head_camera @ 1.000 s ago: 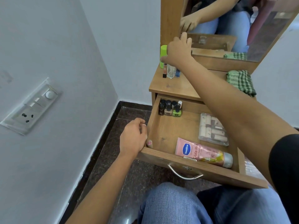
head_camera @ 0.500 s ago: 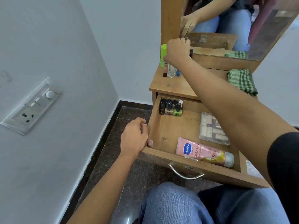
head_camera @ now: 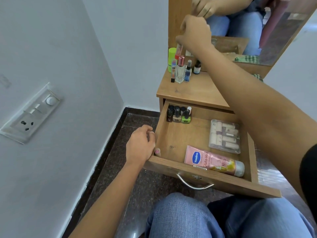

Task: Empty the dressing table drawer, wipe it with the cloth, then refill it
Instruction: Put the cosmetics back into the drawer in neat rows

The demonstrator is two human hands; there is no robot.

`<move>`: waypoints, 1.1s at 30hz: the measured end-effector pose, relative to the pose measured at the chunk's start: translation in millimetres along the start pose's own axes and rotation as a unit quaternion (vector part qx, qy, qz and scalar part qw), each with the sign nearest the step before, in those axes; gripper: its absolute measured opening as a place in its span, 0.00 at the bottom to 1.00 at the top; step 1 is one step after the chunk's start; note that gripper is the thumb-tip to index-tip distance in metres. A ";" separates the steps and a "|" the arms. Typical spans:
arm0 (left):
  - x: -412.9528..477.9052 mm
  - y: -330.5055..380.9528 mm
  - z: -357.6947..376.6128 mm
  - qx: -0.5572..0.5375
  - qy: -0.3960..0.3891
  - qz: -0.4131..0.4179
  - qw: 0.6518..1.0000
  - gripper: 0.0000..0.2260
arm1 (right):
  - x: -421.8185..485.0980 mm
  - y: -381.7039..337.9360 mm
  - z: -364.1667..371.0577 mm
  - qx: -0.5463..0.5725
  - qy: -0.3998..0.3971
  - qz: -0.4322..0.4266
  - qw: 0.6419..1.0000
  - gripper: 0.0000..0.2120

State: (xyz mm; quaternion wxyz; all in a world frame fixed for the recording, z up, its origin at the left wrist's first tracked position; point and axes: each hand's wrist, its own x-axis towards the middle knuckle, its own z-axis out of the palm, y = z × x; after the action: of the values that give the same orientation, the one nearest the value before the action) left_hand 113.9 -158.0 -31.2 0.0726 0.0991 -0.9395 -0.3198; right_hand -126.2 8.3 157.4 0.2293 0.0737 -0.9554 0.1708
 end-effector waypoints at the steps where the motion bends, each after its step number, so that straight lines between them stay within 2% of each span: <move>1: 0.2 0.5 -0.1 0.001 -0.003 -0.001 1.000 0.09 | 0.1 1.8 -5.6 0.026 0.019 0.002 0.999 0.15; 6: 0.4 1.9 -1.3 0.006 -0.009 -0.006 1.000 0.09 | -17.7 6.8 -31.5 0.195 0.106 -0.039 0.974 0.15; 9: 0.4 2.0 -1.5 0.007 -0.008 -0.008 1.000 0.09 | -47.1 8.7 -39.6 0.268 0.105 -0.096 0.953 0.13; 12: 0.6 3.0 -1.4 0.008 -0.010 -0.010 1.000 0.10 | -92.2 15.6 -31.3 0.305 0.031 -0.156 0.939 0.11; 15: 1.0 4.2 -1.8 0.001 -0.011 -0.009 1.000 0.10 | -143.3 27.3 -13.6 0.234 -0.120 -0.255 0.931 0.11; 18: 0.6 4.3 -3.1 -0.012 -0.010 -0.005 1.000 0.10 | -192.5 36.9 13.6 0.211 -0.275 -0.308 0.886 0.12; 20: 0.7 3.4 -3.5 -0.018 -0.011 -0.003 1.000 0.10 | -219.3 39.9 31.0 0.205 -0.341 -0.321 0.860 0.13; 25: 0.4 3.5 -3.4 -0.020 -0.011 0.002 1.000 0.10 | -249.9 46.8 52.3 0.236 -0.424 -0.308 0.818 0.14; 30: -0.4 4.1 -4.5 -0.021 -0.009 0.008 1.000 0.10 | -258.5 51.6 62.2 0.250 -0.491 -0.244 0.798 0.14; 33: -1.3 5.3 -4.9 -0.025 -0.002 0.007 1.000 0.10 | -265.4 53.2 69.7 0.235 -0.505 -0.220 0.801 0.13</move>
State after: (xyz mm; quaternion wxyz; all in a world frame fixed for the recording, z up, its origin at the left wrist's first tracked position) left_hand 115.4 -156.5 -24.2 0.0757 0.0901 -0.9322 -0.3424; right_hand 67.9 49.3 -39.4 -0.2787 0.4095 -0.8245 0.2737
